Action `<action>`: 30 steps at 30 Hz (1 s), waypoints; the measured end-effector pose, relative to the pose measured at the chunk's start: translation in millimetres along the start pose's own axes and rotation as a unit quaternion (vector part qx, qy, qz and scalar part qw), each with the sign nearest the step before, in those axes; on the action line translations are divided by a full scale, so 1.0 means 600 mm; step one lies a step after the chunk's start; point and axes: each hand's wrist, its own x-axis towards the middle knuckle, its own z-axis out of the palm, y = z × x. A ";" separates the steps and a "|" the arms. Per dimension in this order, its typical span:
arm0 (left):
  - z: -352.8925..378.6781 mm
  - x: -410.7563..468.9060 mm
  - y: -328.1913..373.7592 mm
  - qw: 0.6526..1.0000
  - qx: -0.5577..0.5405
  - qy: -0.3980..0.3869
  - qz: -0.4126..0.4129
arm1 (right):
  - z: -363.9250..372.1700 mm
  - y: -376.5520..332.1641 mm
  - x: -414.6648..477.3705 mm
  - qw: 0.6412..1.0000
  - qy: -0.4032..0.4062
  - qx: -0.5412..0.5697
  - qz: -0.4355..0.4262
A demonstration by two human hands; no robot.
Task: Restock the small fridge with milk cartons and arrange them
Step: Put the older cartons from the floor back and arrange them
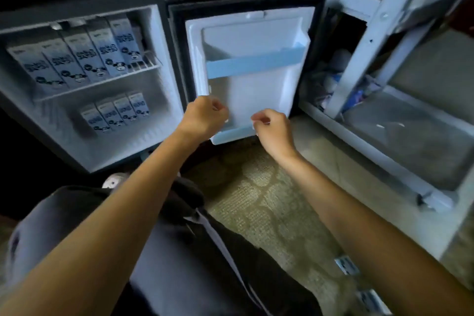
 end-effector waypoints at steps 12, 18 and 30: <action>0.350 -0.176 -0.053 0.968 0.010 -0.225 -0.112 | -0.113 0.383 -0.173 0.971 -0.007 0.009 0.240; 0.446 -0.221 -0.080 0.946 0.030 -0.292 -0.135 | -0.128 0.496 -0.274 0.950 -0.017 -0.089 0.300; 0.461 -0.216 -0.125 0.932 0.115 -0.319 -0.129 | -0.166 0.618 -0.222 0.889 -0.165 -0.335 0.267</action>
